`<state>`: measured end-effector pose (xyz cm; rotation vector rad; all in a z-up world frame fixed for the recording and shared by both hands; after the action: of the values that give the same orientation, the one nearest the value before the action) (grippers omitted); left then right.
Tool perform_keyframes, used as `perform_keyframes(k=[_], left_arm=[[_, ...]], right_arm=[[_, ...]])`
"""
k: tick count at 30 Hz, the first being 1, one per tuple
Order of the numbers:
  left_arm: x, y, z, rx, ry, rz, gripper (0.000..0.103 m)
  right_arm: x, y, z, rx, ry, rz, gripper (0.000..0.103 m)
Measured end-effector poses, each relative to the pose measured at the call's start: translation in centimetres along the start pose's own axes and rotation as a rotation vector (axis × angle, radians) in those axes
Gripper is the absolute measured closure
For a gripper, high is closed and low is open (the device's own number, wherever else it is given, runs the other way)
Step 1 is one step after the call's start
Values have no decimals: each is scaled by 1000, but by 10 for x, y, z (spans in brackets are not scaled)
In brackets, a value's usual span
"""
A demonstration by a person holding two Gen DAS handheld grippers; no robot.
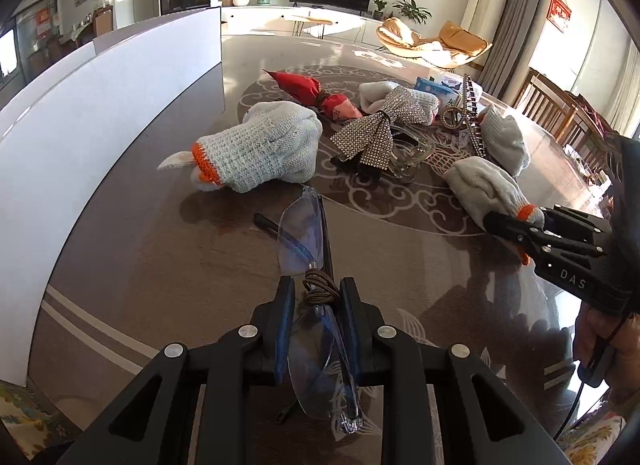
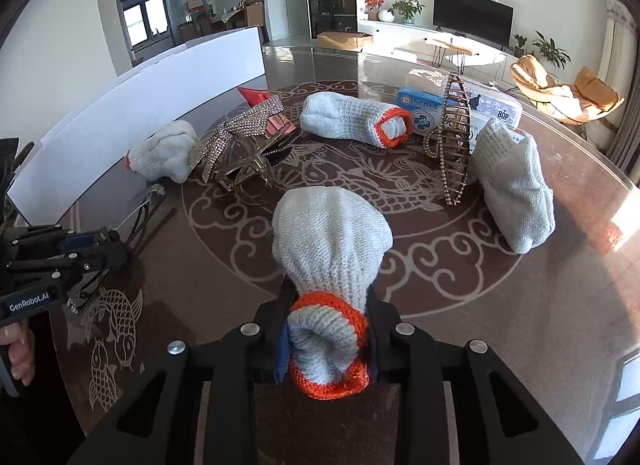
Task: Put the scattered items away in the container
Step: 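Lift the glasses with the left gripper while the right gripper grasps the white orange-cuffed glove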
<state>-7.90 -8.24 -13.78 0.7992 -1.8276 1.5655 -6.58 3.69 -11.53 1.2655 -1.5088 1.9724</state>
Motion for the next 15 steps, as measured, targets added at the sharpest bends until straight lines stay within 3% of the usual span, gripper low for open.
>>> perform_keyframes(k=[1, 3, 6, 9, 15], left_arm=[[0, 0, 0, 0, -1, -3, 79], [1, 0, 1, 6, -7, -10, 79], [2, 1, 2, 44, 19, -16, 74], [1, 3, 6, 99, 30, -14, 47], [-1, 6, 4, 123, 60, -11, 38]], right_arm=[[-2, -5, -2, -11, -4, -1, 67], [-6, -5, -5, -19, 4, 12, 52], [-9, -5, 2, -25, -22, 19, 43], [-9, -3, 4, -36, -23, 23, 40], [-10, -4, 6, -39, -15, 24, 37]])
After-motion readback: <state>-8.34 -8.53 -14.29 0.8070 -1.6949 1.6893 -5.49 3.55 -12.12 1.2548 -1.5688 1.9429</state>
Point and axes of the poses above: each gripper's, at about its wrist camera, not at the fingertips, and y roughly the way its jaws point, z to its left, x to its top, the point moved 10 cm from there along y, roughly the way its jaws point, and after that the axes turned 15 degrees about -z, right-handed, at the moved point
